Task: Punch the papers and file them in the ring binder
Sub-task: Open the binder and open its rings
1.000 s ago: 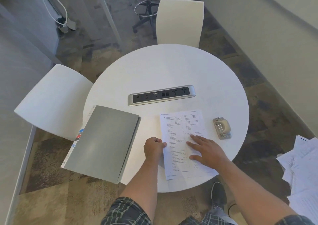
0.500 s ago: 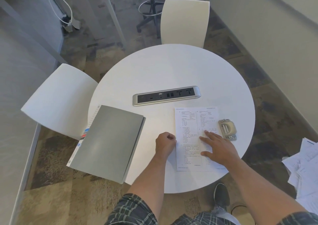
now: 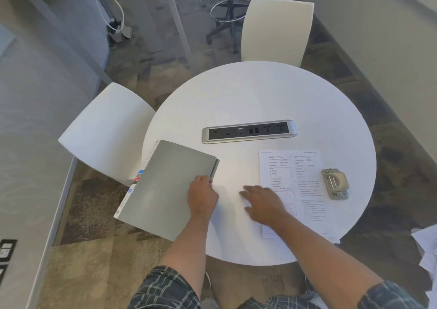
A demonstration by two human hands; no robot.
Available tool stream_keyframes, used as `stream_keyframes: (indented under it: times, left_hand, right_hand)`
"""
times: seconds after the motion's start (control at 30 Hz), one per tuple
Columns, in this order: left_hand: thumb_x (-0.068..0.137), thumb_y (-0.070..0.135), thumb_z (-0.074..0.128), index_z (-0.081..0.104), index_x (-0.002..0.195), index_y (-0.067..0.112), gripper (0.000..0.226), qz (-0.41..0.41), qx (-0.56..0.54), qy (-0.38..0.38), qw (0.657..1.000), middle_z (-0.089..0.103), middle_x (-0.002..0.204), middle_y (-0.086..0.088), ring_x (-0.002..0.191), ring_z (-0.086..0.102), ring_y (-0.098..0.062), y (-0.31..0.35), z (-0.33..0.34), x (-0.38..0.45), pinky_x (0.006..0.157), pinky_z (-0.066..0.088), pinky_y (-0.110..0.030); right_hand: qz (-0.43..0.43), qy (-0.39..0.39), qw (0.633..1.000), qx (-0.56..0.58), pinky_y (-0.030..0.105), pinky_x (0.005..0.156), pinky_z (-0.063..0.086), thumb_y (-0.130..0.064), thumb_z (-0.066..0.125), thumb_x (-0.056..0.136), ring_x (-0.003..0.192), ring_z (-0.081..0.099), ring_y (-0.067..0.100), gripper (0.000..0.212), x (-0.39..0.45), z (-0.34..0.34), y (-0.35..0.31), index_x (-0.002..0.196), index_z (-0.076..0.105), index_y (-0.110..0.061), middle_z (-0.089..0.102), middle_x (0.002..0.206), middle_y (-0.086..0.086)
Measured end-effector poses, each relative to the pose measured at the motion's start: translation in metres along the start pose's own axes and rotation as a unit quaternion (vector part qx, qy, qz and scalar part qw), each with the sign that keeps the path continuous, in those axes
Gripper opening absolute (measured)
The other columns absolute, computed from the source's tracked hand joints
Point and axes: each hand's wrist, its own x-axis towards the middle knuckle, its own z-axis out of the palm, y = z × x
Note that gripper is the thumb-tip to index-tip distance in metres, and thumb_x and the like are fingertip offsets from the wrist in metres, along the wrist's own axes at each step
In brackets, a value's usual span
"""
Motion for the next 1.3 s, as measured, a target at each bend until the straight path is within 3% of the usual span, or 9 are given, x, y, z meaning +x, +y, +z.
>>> stream_keyframes:
  times: [0.1, 0.2, 0.27, 0.37, 0.57, 0.7, 1.0, 1.17, 1.3]
  left_hand:
    - [0.081, -0.004, 0.06, 0.07, 0.119, 0.006, 0.04, 0.031, 0.058, 0.056, 0.996, 0.064, 0.129, -0.012, 0.115, 0.059, -0.037, -0.024, -0.022, 0.015, 0.09, 0.048, -0.044]
    - [0.094, 0.011, 0.059, 0.059, 0.139, 0.008, 0.045, -0.012, 0.095, 0.093, 0.991, 0.049, 0.153, -0.015, 0.139, 0.046, -0.037, -0.047, -0.045, 0.03, 0.102, 0.045, -0.049]
    - [0.097, 0.019, 0.061, 0.049, 0.148, 0.009, 0.054, -0.06, 0.099, 0.102, 0.988, 0.036, 0.162, -0.018, 0.148, 0.035, -0.037, -0.065, -0.058, 0.038, 0.111, 0.04, -0.053]
    - [0.088, 0.039, 0.073, 0.032, 0.158, 0.013, 0.085, -0.151, 0.094, 0.078, 0.981, 0.017, 0.168, -0.023, 0.154, 0.018, -0.041, -0.09, -0.073, 0.042, 0.12, 0.028, -0.054]
    - [0.077, 0.066, 0.075, 0.013, 0.162, 0.01, 0.12, -0.246, 0.075, 0.033, 0.966, 0.022, 0.166, -0.025, 0.157, 0.01, -0.04, -0.126, -0.082, 0.049, 0.124, 0.018, -0.053]
    - [0.07, 0.071, 0.076, 0.019, 0.16, 0.01, 0.122, -0.27, 0.061, 0.0, 0.961, 0.032, 0.162, -0.023, 0.157, 0.013, -0.039, -0.132, -0.08, 0.053, 0.124, 0.018, -0.054]
    - [0.065, 0.072, 0.08, 0.02, 0.16, 0.018, 0.124, -0.28, 0.056, -0.065, 0.956, 0.025, 0.163, -0.025, 0.155, 0.012, -0.045, -0.138, -0.087, 0.061, 0.123, 0.018, -0.058]
    - [0.067, 0.063, 0.084, 0.027, 0.154, 0.021, 0.113, -0.274, 0.053, -0.085, 0.957, 0.039, 0.154, -0.022, 0.141, 0.039, -0.046, -0.135, -0.096, 0.061, 0.116, 0.029, -0.058]
    - [0.067, 0.057, 0.088, 0.03, 0.147, 0.018, 0.106, -0.272, 0.061, -0.098, 0.955, 0.044, 0.147, -0.022, 0.136, 0.045, -0.049, -0.125, -0.099, 0.056, 0.111, 0.035, -0.06]
  right_hand:
    - [-0.09, -0.031, 0.995, -0.009, 0.042, 0.12, 0.029, -0.036, 0.059, 0.1, 0.154, 0.028, 0.024, 0.076, 0.017, 0.008, -0.04, 0.165, 0.02, -0.026, 0.013, 0.174, 0.0]
    - [-0.148, -0.023, 0.985, -0.085, 0.044, 0.119, 0.031, -0.035, 0.059, 0.101, 0.156, 0.022, 0.025, 0.082, 0.027, 0.013, -0.074, 0.166, 0.01, -0.027, 0.002, 0.175, 0.003]
    - [-0.143, -0.011, 0.983, -0.116, 0.044, 0.118, 0.032, -0.034, 0.06, 0.1, 0.157, 0.02, 0.027, 0.084, 0.032, 0.013, -0.09, 0.166, 0.009, -0.028, 0.0, 0.175, 0.006]
    - [-0.123, -0.026, 0.985, -0.115, 0.045, 0.12, 0.029, -0.031, 0.058, 0.101, 0.158, 0.017, 0.028, 0.082, 0.037, 0.013, -0.106, 0.166, 0.007, -0.03, -0.001, 0.175, 0.008]
    - [-0.113, -0.059, 0.985, -0.116, 0.045, 0.117, 0.032, -0.038, 0.051, 0.105, 0.156, 0.021, 0.028, 0.073, 0.041, 0.02, -0.11, 0.166, 0.011, -0.031, 0.009, 0.174, 0.009]
    - [-0.095, -0.078, 0.989, -0.078, 0.045, 0.118, 0.031, -0.05, 0.044, 0.106, 0.156, 0.022, 0.027, 0.071, 0.045, 0.026, -0.106, 0.166, 0.012, -0.03, 0.01, 0.174, 0.005]
    - [-0.069, -0.058, 0.996, -0.019, 0.044, 0.117, 0.031, -0.057, 0.035, 0.106, 0.152, 0.029, 0.024, 0.06, 0.049, 0.031, -0.099, 0.16, 0.036, -0.03, 0.018, 0.173, -0.004]
    - [-0.042, -0.059, 0.997, 0.032, 0.044, 0.12, 0.027, -0.057, 0.037, 0.106, 0.153, 0.026, 0.024, 0.059, 0.048, 0.031, -0.097, 0.16, 0.038, -0.031, 0.017, 0.173, -0.004]
    - [0.003, -0.036, 0.994, 0.102, 0.043, 0.12, 0.028, -0.056, 0.043, 0.105, 0.152, 0.029, 0.025, 0.057, 0.042, 0.032, -0.09, 0.156, 0.045, -0.031, 0.02, 0.172, -0.003]
